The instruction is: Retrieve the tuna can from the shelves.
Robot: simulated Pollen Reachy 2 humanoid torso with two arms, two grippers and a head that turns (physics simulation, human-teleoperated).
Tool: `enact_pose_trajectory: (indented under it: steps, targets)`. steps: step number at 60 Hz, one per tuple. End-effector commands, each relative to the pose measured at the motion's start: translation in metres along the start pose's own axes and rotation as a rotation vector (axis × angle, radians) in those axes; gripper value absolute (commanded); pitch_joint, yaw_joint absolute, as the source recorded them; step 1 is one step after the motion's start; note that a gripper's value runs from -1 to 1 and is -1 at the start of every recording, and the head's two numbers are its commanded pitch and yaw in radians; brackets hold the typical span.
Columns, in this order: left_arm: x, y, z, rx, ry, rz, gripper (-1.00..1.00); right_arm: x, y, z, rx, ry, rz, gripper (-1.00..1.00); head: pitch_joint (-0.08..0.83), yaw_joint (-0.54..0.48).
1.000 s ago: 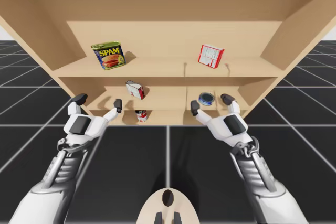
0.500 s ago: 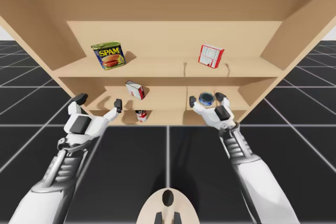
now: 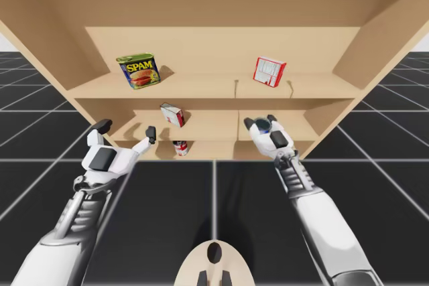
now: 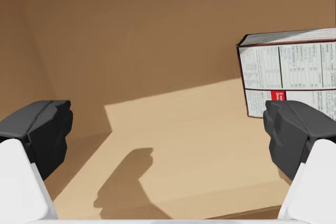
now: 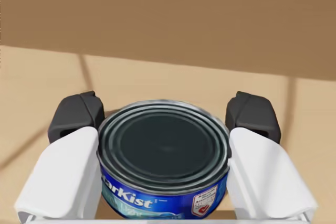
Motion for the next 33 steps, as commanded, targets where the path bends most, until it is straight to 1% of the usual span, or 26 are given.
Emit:
enact_pose_trajectory:
  steps: [1, 2, 4, 11, 17, 19, 24, 33]
  targets:
    - [0.000, 0.000, 0.000, 0.000, -0.001, 0.001, -1.00, -0.021, -0.007, 0.007, -0.035, 0.072, -0.010, 1.00, 0.503, -0.21]
    - [0.000, 0.000, 0.000, 0.000, -0.001, 0.001, -1.00, -0.018, -0.008, 0.009, -0.035, 0.064, -0.016, 1.00, 0.503, -0.21]
    - [0.000, 0.000, 0.000, 0.000, -0.001, 0.001, -1.00, -0.015, -0.008, 0.010, -0.036, 0.051, -0.013, 1.00, 0.502, -0.21]
    - [0.000, 0.000, 0.000, 0.002, -0.002, 0.002, -1.00, 0.018, -0.007, 0.022, -0.040, -0.051, -0.003, 1.00, 0.501, -0.21]
    - [0.000, 0.000, 0.000, 0.002, -0.003, 0.001, -1.00, 0.044, -0.003, 0.040, -0.026, -0.114, -0.007, 1.00, 0.500, -0.22]
    - [0.000, 0.000, 0.000, 0.001, -0.003, 0.001, -1.00, 0.048, -0.001, 0.044, -0.020, -0.122, -0.005, 1.00, 0.500, -0.22]
    - [0.000, 0.000, 0.000, 0.001, -0.003, 0.000, -1.00, 0.063, 0.006, 0.066, -0.002, -0.158, 0.009, 1.00, 0.498, -0.22]
    - [0.000, 0.000, 0.000, -0.001, -0.003, -0.001, -1.00, 0.070, 0.014, 0.105, 0.022, -0.178, 0.023, 1.00, 0.494, -0.22]
